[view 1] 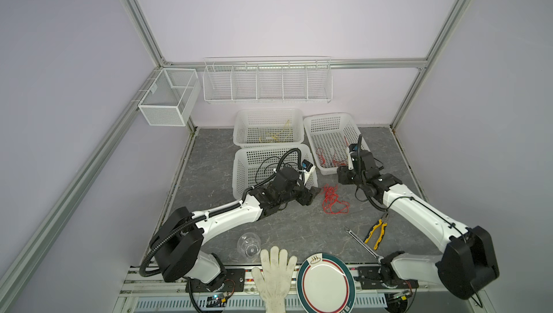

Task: Untangle the cables
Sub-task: 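Move the right gripper back to the red tangle and grasp it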

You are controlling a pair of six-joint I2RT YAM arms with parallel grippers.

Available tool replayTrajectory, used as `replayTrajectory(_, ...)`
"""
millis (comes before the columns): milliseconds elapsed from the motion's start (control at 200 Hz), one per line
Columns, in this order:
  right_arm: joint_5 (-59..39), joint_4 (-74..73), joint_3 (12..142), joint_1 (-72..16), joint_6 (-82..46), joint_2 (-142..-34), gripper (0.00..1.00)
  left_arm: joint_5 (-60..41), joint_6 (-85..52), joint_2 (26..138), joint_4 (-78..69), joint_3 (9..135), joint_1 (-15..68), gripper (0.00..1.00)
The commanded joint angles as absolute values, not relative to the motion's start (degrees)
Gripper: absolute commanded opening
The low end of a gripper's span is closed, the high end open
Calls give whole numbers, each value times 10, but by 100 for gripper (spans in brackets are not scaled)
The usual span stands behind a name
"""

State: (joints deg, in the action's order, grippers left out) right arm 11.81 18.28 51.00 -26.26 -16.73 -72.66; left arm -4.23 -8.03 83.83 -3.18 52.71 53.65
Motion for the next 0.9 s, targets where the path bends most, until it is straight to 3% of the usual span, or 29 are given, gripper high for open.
replayTrajectory(0,55,202,473,-279,-170,-714,61,-25,-73,815,-52,517,539,72)
replayTrajectory(415,50,186,433,-318,-183,-756,54,-17,-91,787,-67,489,539,72)
replayTrajectory(615,90,199,449,-325,-184,-793,34,-15,-94,784,-66,489,539,72)
replayTrajectory(760,116,217,450,-327,-179,-782,12,-15,-92,784,-64,488,539,72)
replayTrajectory(895,116,230,446,-330,-164,-727,6,-20,-91,788,-71,489,539,72)
